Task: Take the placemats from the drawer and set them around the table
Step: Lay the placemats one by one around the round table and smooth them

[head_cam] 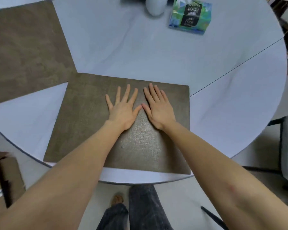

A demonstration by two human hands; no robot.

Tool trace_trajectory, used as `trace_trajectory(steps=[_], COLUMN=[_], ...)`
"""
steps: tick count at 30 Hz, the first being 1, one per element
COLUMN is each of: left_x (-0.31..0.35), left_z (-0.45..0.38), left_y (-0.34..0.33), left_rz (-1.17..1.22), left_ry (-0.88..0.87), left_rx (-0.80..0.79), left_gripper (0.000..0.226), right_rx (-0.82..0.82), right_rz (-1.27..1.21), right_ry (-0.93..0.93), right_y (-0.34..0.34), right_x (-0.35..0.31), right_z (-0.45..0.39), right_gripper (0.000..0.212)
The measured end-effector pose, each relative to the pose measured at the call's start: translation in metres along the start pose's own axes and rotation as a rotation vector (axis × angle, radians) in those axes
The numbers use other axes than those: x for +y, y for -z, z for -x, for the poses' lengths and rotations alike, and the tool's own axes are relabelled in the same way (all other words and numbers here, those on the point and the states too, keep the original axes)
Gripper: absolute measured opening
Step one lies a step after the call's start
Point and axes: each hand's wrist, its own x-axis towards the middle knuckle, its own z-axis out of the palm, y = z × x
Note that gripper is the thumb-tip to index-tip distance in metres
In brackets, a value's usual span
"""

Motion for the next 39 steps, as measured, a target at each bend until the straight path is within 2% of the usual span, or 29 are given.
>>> trace_trajectory(steps=[3, 9, 13, 15, 17, 20, 23, 27, 30, 35, 39], left_x=[-0.002, 0.0, -0.017, -0.032, -0.051, -0.077, -0.104, -0.154, -0.176, -0.173, -0.18], left_z=[-0.001, -0.007, -0.017, -0.026, -0.036, -0.044, -0.04, -0.023, -0.018, -0.011, 0.015], left_y=[-0.007, 0.016, 0.036, 0.044, 0.046, 0.039, 0.024, 0.016, 0.022, 0.021, 0.016], left_rz=[-0.028, -0.11, -0.112, -0.002, 0.091, 0.054, -0.004, -0.015, -0.049, -0.003, 0.013], left_ry=[0.021, 0.008, -0.089, -0.124, -0.099, -0.079, -0.128, -0.069, -0.085, 0.018, 0.109], left_rx=[0.013, -0.065, -0.017, 0.024, 0.069, 0.021, 0.017, 0.117, 0.107, 0.105, 0.09], left_gripper=[0.064, 0.063, 0.052, 0.047, 0.047, 0.053, 0.058, 0.066, 0.07, 0.081, 0.075], right_rx=[0.034, 0.072, 0.082, 0.119, 0.136, 0.072, 0.068, 0.092, 0.117, 0.131, 0.134], right_rz=[0.024, -0.011, -0.11, -0.083, -0.116, -0.205, -0.099, -0.028, -0.009, -0.006, 0.003], right_ry=[-0.05, -0.43, -0.664, -0.565, -0.361, -0.206, -0.251, -0.279, -0.294, -0.307, -0.301], right_y=[-0.004, 0.004, 0.011, 0.014, 0.012, -0.008, -0.032, -0.04, -0.04, -0.038, -0.039], right_x=[0.026, 0.05, 0.028, 0.002, -0.04, -0.105, -0.135, -0.138, -0.144, -0.142, -0.144], right_z=[0.002, 0.01, 0.007, 0.009, 0.009, 0.008, 0.012, 0.015, 0.015, 0.014, 0.016], right_gripper=[0.061, 0.061, 0.065, 0.063, 0.061, 0.059, 0.058, 0.058, 0.057, 0.056, 0.055])
